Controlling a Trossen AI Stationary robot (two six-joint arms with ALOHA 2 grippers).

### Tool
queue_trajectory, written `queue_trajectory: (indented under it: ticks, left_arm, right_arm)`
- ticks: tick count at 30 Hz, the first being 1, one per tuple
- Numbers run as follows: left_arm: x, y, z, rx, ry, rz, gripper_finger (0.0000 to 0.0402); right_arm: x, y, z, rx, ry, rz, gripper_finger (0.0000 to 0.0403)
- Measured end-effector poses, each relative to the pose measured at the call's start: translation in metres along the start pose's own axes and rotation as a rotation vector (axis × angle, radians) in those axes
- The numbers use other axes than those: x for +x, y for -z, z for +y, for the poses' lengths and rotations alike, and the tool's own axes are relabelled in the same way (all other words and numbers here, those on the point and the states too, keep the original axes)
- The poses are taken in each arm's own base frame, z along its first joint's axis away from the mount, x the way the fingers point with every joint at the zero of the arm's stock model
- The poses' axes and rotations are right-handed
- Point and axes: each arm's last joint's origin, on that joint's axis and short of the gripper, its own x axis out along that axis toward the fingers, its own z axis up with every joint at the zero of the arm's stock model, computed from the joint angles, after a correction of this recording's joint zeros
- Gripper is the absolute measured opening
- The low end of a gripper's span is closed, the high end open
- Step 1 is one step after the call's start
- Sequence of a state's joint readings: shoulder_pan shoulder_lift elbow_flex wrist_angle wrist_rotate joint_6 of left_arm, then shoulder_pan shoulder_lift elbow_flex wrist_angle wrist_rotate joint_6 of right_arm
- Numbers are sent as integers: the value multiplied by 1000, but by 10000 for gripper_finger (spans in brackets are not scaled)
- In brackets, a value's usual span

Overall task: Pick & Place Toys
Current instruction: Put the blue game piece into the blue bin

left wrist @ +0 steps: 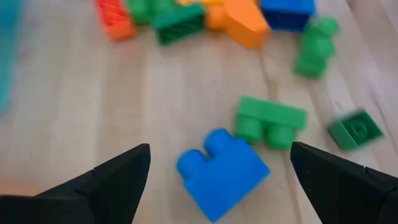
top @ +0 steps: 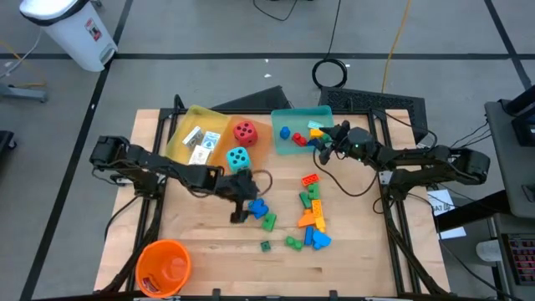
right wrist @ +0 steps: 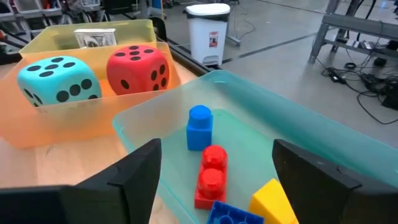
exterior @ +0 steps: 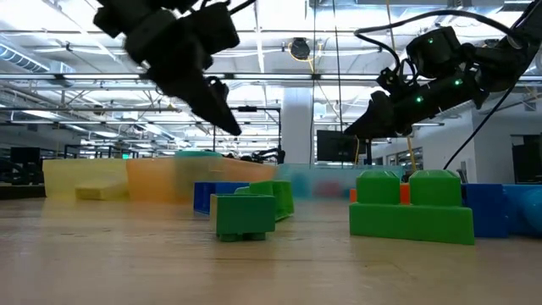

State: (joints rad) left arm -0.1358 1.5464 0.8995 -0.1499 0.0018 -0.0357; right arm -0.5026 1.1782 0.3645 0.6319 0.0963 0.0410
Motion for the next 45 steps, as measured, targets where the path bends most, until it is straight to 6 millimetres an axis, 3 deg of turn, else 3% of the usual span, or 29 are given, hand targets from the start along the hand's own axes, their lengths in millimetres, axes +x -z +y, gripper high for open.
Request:
queue_trajectory:
  ticks: [5, 10, 13, 19, 23, 30, 45]
  left_arm:
    - [17, 20, -23, 111, 32, 81, 392]
    - [41, 34, -28, 86, 2, 149, 392]
    - [48, 36, -29, -34, 44, 162, 392]
    - [40, 31, -32, -285, 240, 181, 392]
    - [30, 25, -35, -165, 263, 120, 392]
    - [26, 18, -38, 209, 109, 20, 392]
    - [64, 39, -36, 132, 173, 110, 392]
  right_arm:
    - [0, -1, 0, 1, -1, -7, 269]
    - [-1, -4, 2, 0, -13, -31, 260]
    - [-3, -7, 5, 0, -24, -53, 257]
    - [-5, -11, 7, -6, -33, -89, 256]
    - [-5, -12, 7, -15, -33, -93, 256]
    - [-5, -12, 7, -24, -33, -96, 255]
    - [-5, -9, 7, -24, -34, -68, 256]
